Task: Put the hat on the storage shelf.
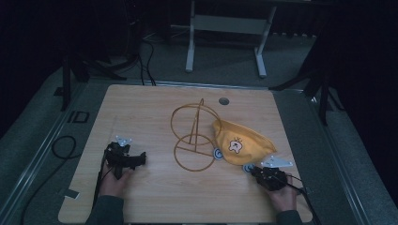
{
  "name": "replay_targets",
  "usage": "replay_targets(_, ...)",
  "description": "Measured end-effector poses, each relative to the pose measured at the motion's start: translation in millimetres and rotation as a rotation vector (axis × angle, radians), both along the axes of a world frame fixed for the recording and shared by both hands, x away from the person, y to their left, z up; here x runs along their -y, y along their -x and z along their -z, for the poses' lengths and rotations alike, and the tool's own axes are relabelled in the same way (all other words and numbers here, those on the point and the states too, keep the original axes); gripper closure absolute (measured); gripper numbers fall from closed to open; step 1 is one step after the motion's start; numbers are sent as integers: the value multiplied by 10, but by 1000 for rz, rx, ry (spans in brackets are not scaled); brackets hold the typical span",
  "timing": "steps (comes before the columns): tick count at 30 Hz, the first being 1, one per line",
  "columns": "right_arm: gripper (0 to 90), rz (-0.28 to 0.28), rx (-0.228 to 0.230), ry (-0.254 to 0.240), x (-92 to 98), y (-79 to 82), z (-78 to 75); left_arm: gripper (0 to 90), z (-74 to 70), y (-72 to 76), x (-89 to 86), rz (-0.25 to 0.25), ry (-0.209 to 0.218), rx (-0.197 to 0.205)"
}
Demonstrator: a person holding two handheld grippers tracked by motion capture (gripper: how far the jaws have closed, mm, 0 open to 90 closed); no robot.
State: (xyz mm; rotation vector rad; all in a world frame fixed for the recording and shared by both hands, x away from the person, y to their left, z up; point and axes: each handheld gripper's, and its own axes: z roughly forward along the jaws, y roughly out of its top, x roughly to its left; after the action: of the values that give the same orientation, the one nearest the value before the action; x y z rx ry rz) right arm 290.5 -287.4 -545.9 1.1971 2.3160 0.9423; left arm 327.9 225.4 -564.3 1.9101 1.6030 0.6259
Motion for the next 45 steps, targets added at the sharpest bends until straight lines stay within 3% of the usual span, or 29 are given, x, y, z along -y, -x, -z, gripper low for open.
replay_targets(7,842,-25,15,-5,-16,29,-61,3,0,0,0,0,0,0)
replay_targets(11,848,-43,49,-26,-22,52,-173,4,1,0,0,0,0,1)
replay_targets(19,854,-71,104,-3,-67,45,-411,3,0,0,0,0,0,0)
replay_targets(24,857,-76,124,0,-80,22,-502,3,0,0,0,0,0,0)
replay_targets(34,863,-89,189,-12,-61,-54,-841,3,1,0,1,-1,2,2)
replay_targets(39,865,-118,189,-53,-38,-132,-996,3,1,0,1,-1,2,1)
replay_targets(45,866,-145,211,-35,-82,-203,-1161,4,1,0,1,-1,2,1)
